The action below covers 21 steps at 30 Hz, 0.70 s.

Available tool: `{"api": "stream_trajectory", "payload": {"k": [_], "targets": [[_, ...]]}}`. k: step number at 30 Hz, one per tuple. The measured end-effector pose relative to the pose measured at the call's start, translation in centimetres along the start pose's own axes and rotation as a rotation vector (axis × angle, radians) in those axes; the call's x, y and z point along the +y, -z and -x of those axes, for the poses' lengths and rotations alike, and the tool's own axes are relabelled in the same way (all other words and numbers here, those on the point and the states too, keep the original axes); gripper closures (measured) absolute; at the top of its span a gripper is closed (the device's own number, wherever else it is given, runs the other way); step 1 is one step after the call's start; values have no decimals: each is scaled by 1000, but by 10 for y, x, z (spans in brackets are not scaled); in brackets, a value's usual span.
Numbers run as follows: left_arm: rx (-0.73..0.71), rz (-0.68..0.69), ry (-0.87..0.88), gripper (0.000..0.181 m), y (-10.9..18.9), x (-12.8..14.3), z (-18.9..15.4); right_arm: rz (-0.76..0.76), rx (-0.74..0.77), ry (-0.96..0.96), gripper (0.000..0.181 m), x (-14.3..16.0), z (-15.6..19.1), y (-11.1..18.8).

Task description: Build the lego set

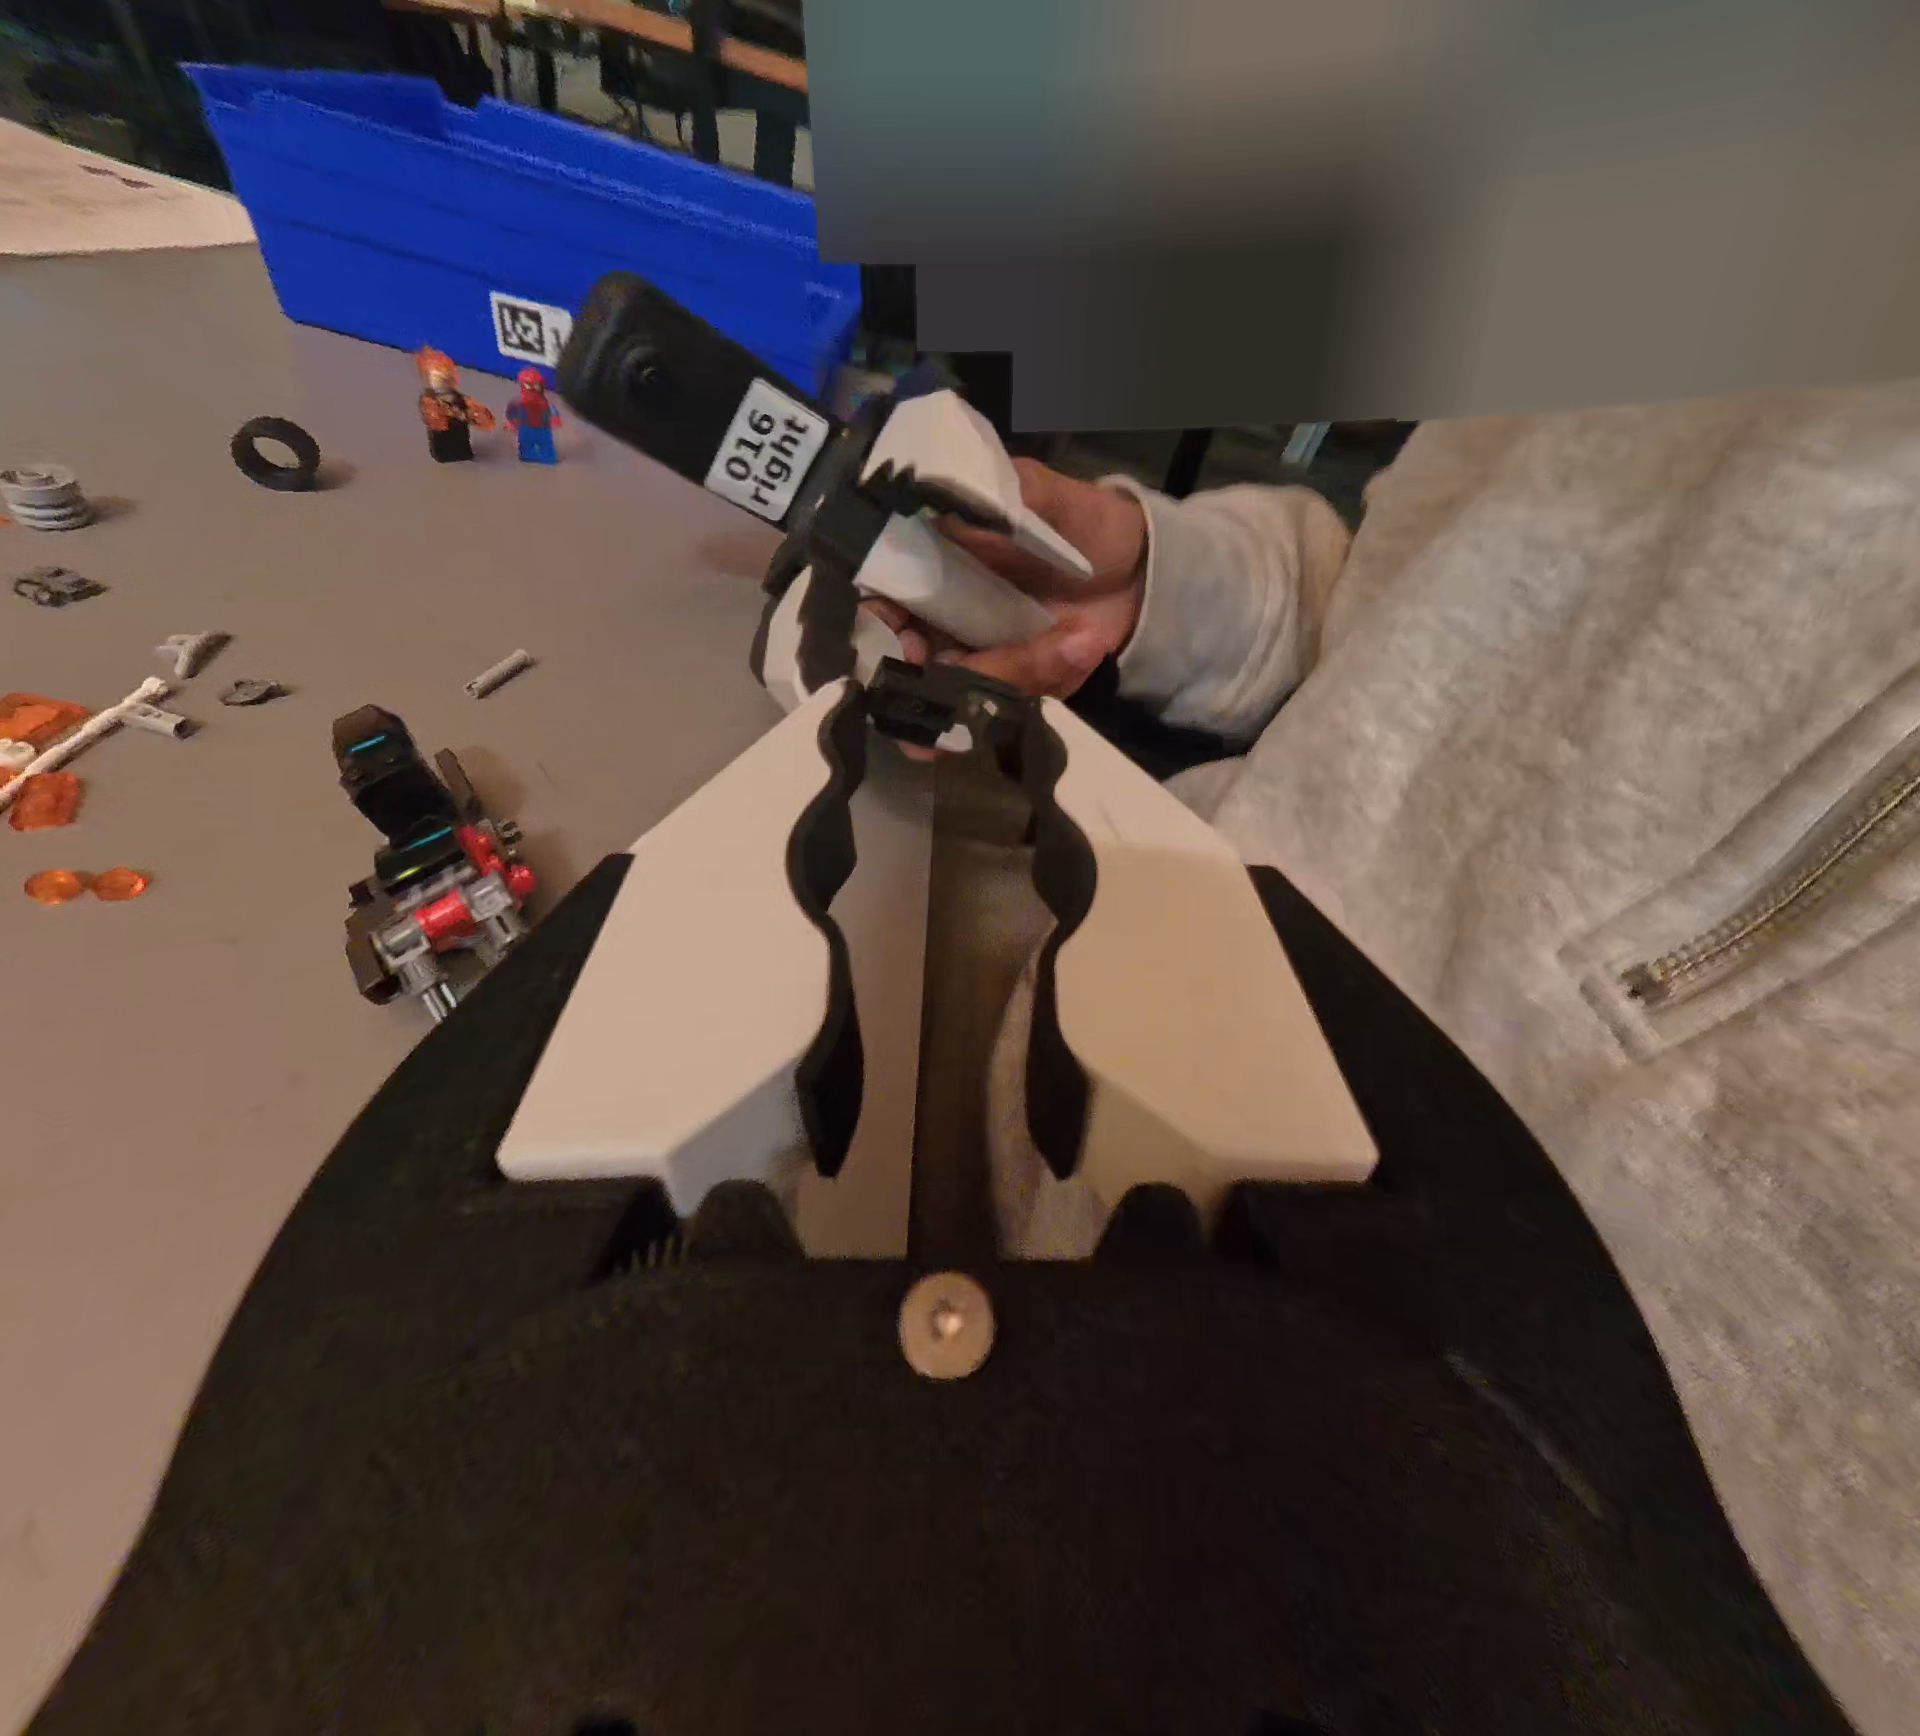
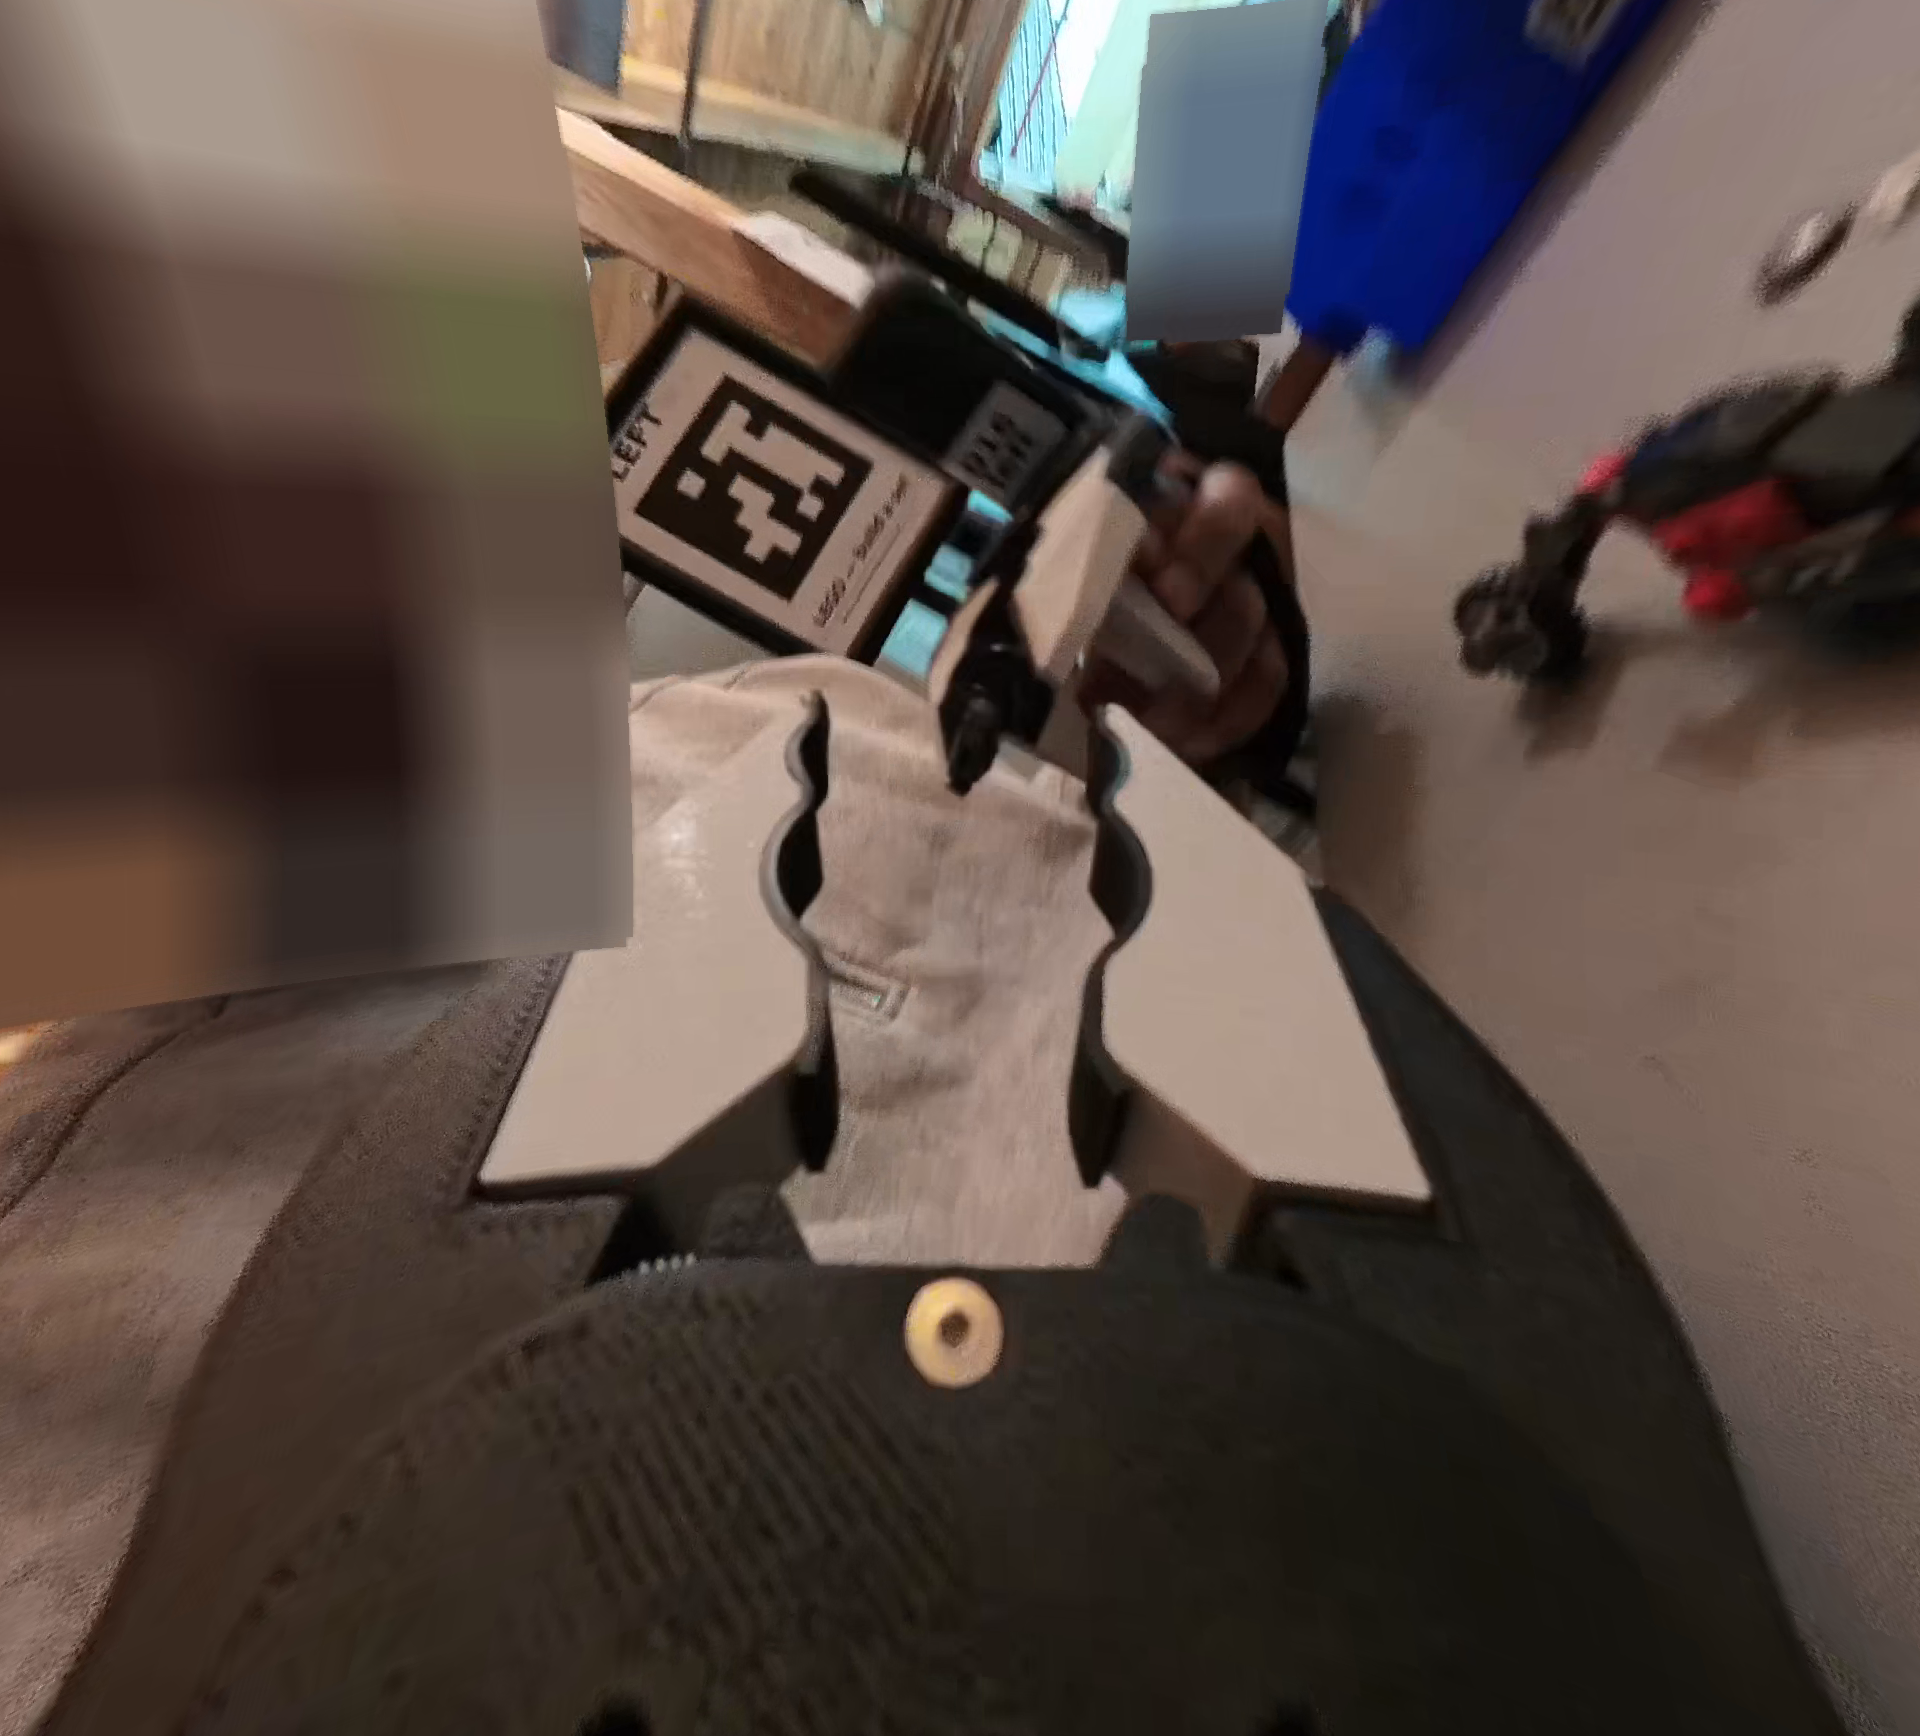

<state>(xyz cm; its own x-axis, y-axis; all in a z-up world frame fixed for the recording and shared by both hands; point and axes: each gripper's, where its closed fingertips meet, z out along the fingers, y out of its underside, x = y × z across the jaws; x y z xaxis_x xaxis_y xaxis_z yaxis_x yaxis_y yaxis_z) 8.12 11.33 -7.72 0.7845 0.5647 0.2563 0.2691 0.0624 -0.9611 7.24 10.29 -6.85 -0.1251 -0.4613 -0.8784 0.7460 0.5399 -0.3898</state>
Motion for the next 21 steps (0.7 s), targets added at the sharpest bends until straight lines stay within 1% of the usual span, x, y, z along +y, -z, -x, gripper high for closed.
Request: {"api": "stream_trajectory", "payload": {"k": [2, 3, 5, 7, 10, 12, 14, 18, 21], "targets": [[22, -82, 98, 154, 6, -7, 7, -90, 25, 159, 139, -17, 10, 10], [49, -122, 155, 154, 9, -11, 9, -129, 73, 284, 136, -24, 13, 14], [103, -190, 268, 154, 14, -16, 14, -175, 203, 584, 125, -33, 21, 19], [147, -220, 355, 154, 16, -17, 17, -148, 309, 872, 129, -30, 30, 16], [205, -202, 436, 154, 14, -15, 15, -62, 432, 1169, 135, -22, 32, 7], [242, -168, 472, 154, 10, -12, 11, 41, 476, 1289, 141, -14, 27, 2], [288, -146, 506, 154, 8, -10, 5, 158, 497, 1367, 142, -5, 20, -4], [358, -91, 571, 154, 6, -5, -1, 379, 536, 1454, 150, 8, 6, -6], [414, -71, 625, 154, 6, -5, -6, 511, 530, 1508, 156, 15, 4, -5]]}}
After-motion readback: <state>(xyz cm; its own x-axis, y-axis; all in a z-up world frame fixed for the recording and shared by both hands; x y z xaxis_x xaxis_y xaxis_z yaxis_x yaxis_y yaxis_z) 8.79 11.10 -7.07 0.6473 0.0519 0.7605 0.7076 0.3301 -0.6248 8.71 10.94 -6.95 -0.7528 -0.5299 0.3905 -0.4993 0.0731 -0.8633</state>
